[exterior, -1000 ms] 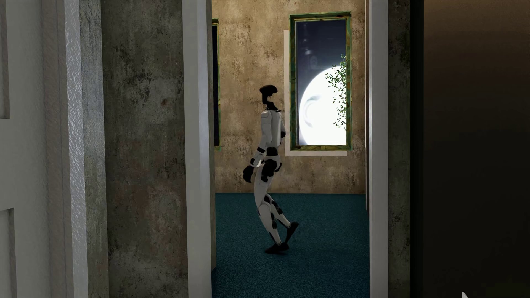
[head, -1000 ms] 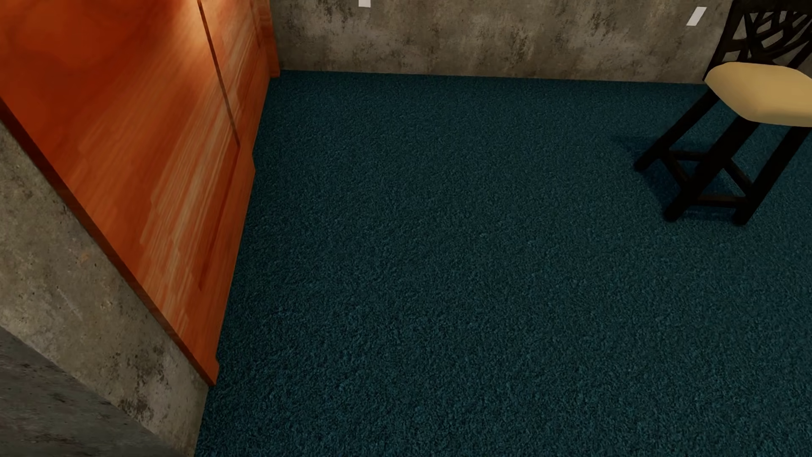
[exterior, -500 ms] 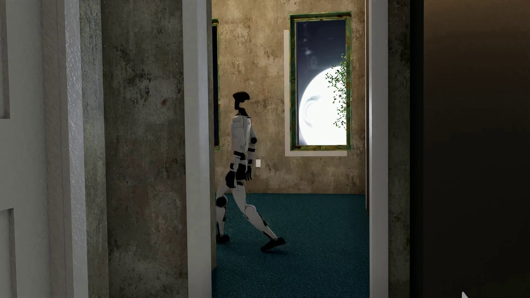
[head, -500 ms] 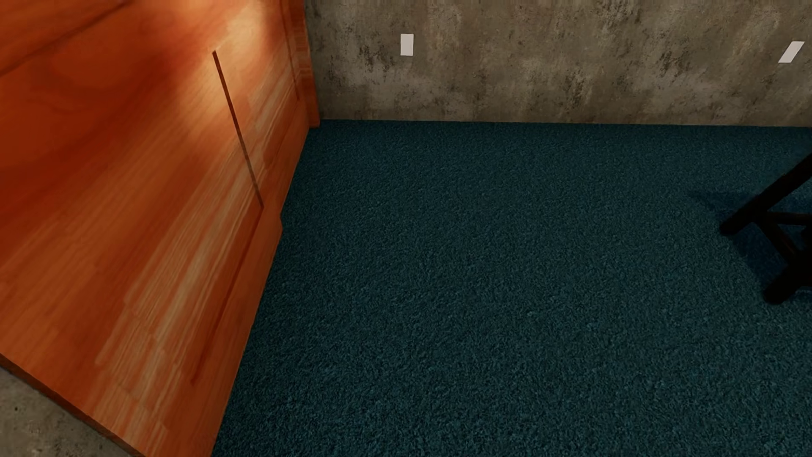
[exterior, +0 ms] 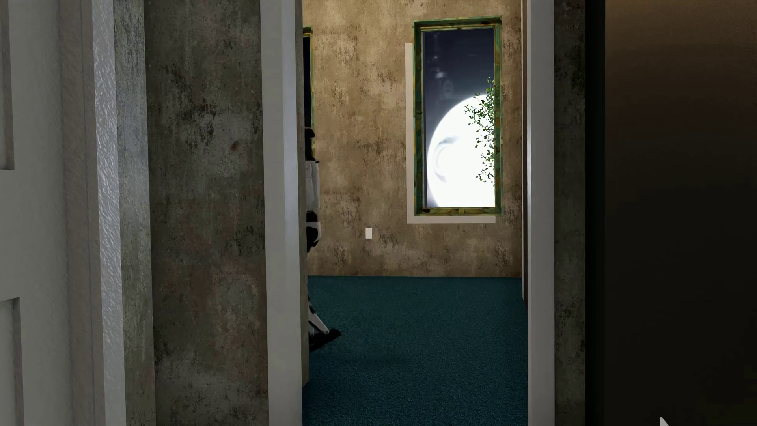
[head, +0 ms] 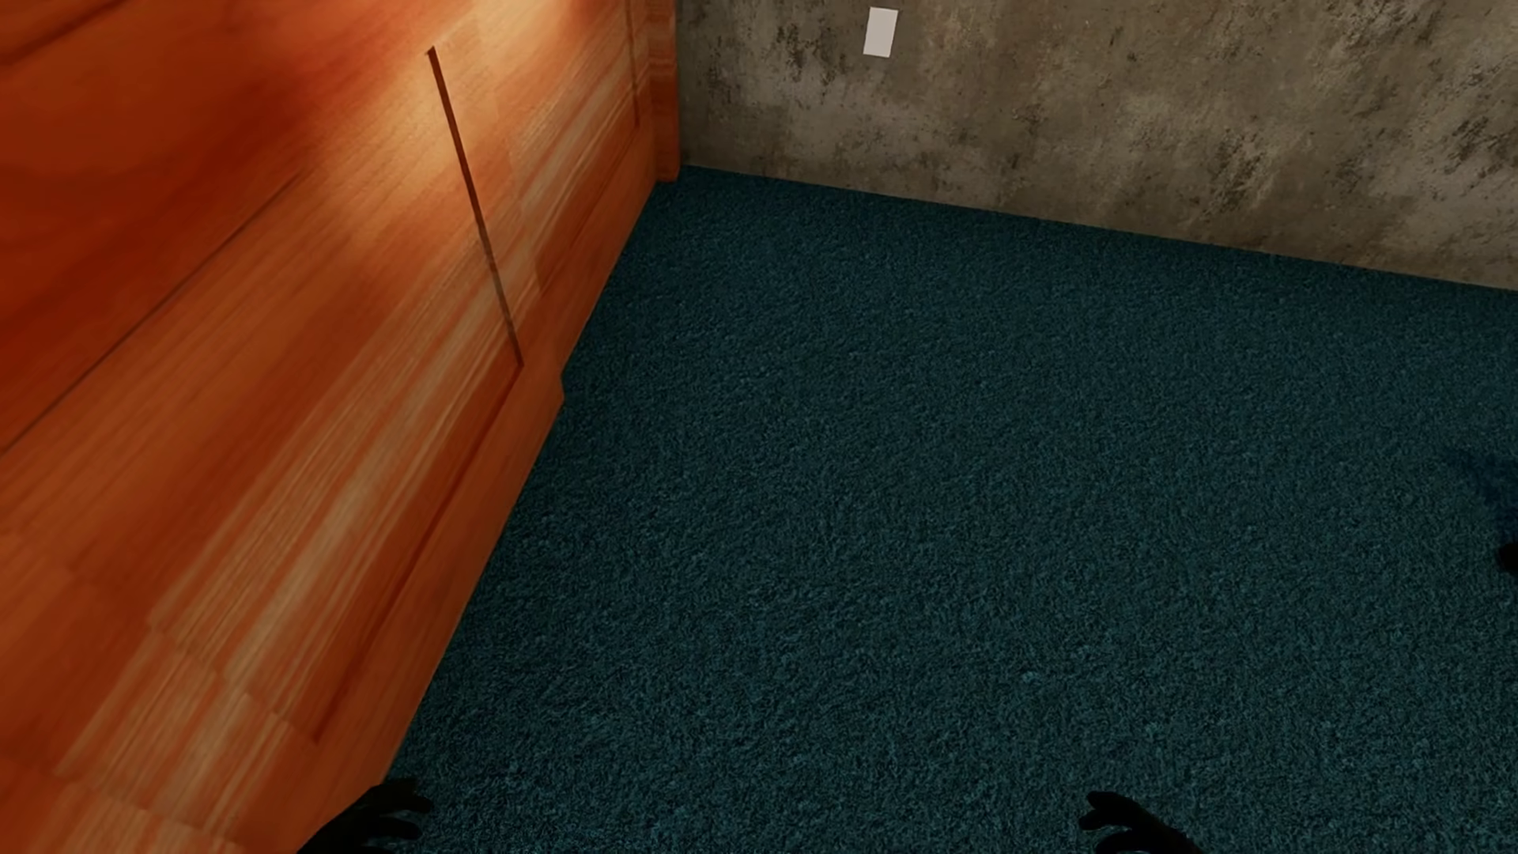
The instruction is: Avoid the corner
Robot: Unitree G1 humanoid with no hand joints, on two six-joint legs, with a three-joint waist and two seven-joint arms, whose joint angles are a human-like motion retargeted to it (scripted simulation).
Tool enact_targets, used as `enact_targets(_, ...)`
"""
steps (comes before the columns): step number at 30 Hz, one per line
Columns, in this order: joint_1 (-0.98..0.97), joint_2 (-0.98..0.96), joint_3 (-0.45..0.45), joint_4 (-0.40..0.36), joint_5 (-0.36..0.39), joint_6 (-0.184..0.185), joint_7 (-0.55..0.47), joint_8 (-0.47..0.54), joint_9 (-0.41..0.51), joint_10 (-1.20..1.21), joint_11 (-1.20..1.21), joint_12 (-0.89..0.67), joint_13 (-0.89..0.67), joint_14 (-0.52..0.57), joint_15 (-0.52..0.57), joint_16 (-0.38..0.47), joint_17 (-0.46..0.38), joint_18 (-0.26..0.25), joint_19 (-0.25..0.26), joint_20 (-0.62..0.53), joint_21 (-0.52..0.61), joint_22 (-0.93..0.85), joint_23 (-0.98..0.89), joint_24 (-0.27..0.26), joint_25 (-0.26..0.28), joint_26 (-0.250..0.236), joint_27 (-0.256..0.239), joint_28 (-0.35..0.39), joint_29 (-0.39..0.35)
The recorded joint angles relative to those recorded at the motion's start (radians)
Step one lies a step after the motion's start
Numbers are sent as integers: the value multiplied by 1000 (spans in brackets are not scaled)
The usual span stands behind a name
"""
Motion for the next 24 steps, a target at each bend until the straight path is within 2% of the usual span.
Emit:
enact_targets(2, -19, 34, 10, -31, -9, -13, 0, 0, 5, -199, -27, -11, -33, 40, -23, 11, -12, 0, 0, -10, -23, -22, -20, 0, 0, 0, 0, 0, 0)
enact_targets(5, 15, 64, 38, -55, -7, -9, 0, 0, -17, -410, -45, 8, -39, 109, -59, 3, -13, 0, 0, -40, -14, 11, -79, 0, 0, 0, 0, 0, 0)
enact_targets(7, 57, 59, 42, -39, 3, 13, 0, 0, -52, -460, -39, 48, -29, 126, -83, -22, -3, 0, 0, -35, 9, 70, -97, 0, 0, 0, 0, 0, 0)
enact_targets(10, 140, 75, -29, -13, 27, 73, 0, 0, -89, -547, -42, 96, 6, 50, -119, -60, 15, 0, 0, -73, 32, 204, -76, 0, 0, 0, 0, 0, 0)
enact_targets(13, 164, 125, -119, -10, 21, 94, 0, 0, -116, -572, -74, 114, 74, 75, -164, -75, 62, 0, 0, -158, 52, 322, 53, 0, 0, 0, 0, 0, 0)
enact_targets(17, 161, 170, -116, -11, 18, 99, 0, 0, -125, -560, -92, 109, 160, 65, -222, -76, 146, 0, 0, -134, 160, 275, 252, 0, 0, 0, 0, 0, 0)
enact_targets(20, 164, 185, -93, -10, 14, 103, 0, 0, -136, -558, -95, 100, 198, 57, -252, -85, 190, 0, 0, -126, 200, 210, 269, 0, 0, 0, 0, 0, 0)
enact_targets(24, 160, 188, -109, -7, 21, 109, 0, 0, -139, -563, -98, 92, 198, 50, -265, -83, 202, 0, 0, -176, 218, 187, 211, 0, 0, 0, 0, 0, 0)
